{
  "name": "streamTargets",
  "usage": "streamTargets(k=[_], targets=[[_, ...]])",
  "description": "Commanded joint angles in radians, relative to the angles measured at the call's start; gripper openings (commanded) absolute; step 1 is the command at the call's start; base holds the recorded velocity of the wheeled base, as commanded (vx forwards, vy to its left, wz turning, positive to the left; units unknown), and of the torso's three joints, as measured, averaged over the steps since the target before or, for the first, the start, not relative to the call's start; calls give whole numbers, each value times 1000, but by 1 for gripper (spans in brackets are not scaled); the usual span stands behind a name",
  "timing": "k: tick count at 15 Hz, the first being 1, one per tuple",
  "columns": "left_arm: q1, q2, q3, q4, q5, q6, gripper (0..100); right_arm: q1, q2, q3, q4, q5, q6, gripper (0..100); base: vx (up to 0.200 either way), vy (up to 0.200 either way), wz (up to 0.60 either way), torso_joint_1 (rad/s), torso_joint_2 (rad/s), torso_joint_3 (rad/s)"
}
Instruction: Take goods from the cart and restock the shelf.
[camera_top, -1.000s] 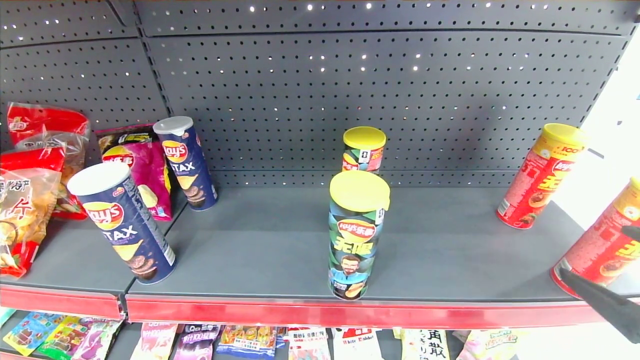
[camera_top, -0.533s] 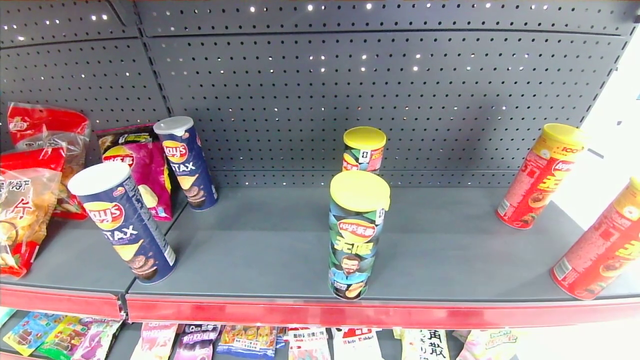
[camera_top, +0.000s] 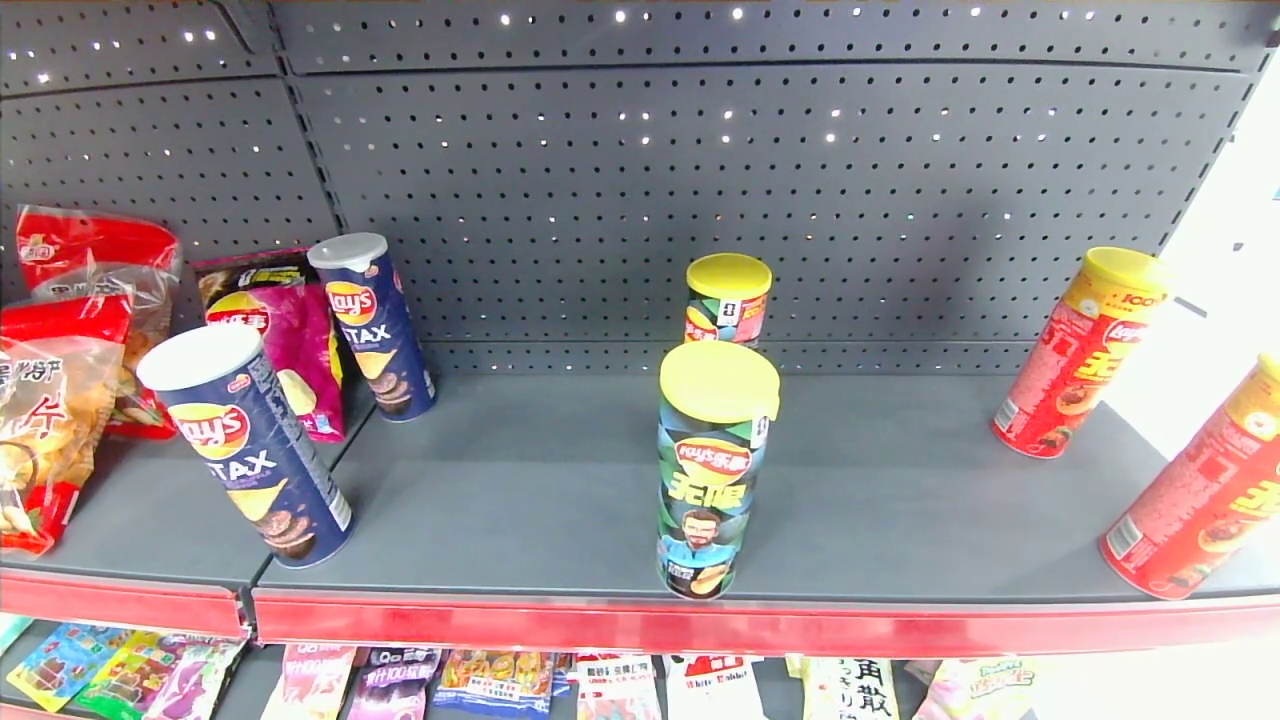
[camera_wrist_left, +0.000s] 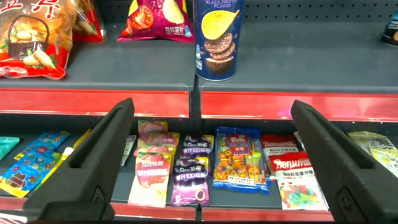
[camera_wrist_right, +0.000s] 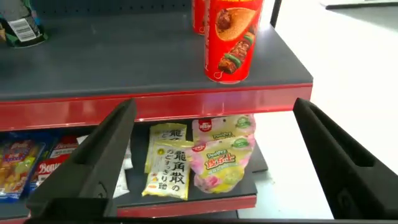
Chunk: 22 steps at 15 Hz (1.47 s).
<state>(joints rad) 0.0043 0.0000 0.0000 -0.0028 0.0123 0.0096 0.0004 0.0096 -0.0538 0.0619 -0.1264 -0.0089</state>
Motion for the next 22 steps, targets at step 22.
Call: streamTargets(k=[22], targets=[[0,0,0,0,-34,-7,100,1,-10,54,-60,154,1,100,0,0,0,0,0,0]])
